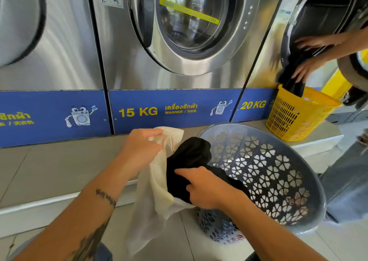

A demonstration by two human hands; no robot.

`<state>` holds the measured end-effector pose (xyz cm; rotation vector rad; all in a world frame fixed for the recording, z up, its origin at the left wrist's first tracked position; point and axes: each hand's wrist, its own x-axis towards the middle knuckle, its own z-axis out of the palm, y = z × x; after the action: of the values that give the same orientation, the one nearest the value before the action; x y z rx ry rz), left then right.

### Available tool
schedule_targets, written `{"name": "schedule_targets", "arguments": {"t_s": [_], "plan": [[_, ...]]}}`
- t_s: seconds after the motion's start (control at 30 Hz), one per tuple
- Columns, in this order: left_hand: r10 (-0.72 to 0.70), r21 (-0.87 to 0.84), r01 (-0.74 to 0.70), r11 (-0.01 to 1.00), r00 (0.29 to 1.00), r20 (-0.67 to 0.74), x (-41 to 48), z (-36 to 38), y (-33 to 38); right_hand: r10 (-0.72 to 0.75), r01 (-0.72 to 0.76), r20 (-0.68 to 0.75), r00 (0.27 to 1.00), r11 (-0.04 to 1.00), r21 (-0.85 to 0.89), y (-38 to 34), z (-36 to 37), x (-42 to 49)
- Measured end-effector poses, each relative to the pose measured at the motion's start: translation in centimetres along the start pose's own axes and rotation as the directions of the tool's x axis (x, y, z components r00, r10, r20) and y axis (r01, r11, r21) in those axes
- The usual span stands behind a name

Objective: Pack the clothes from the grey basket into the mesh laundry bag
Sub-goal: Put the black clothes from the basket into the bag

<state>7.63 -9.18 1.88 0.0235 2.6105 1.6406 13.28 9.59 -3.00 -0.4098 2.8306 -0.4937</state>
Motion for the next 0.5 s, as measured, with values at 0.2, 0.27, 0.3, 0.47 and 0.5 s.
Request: {"name": "schedule_targets", "arguments": {"t_s": [0.2,0.27,0.3,0.47,0.5], "plan": [[0.024,0.020,-0.024,1.000,1.000,0.004,-0.1,0.3,-0.1,0.098,-0.119,-0.401,0.911,0.993,-0.027,2.1,-1.3,0.2],[0.034,0.043,-0.034,0.998,0.999,0.009,-0.2,0.5,-0.2,0.317,-0.304,-0.304,0.898,0.948,0.091,3.5,-1.0,0.4],[0.034,0.049,-0.035,0.998,0.999,0.007,-0.2,0.6,-0.3,0.422,-0.377,-0.193,0.886,0.897,0.230,4.1,-0.8,0.4],[0.033,0.046,-0.033,0.998,0.999,0.008,-0.3,0.7,-0.7,0.413,-0.377,0.155,0.897,0.535,0.756,5.0,-0.3,0.0],[0.036,0.047,-0.036,0.998,0.999,0.011,-0.3,0.7,-0.7,0.410,-0.341,0.112,0.905,0.545,0.766,4.9,-0.2,0.0]]}}
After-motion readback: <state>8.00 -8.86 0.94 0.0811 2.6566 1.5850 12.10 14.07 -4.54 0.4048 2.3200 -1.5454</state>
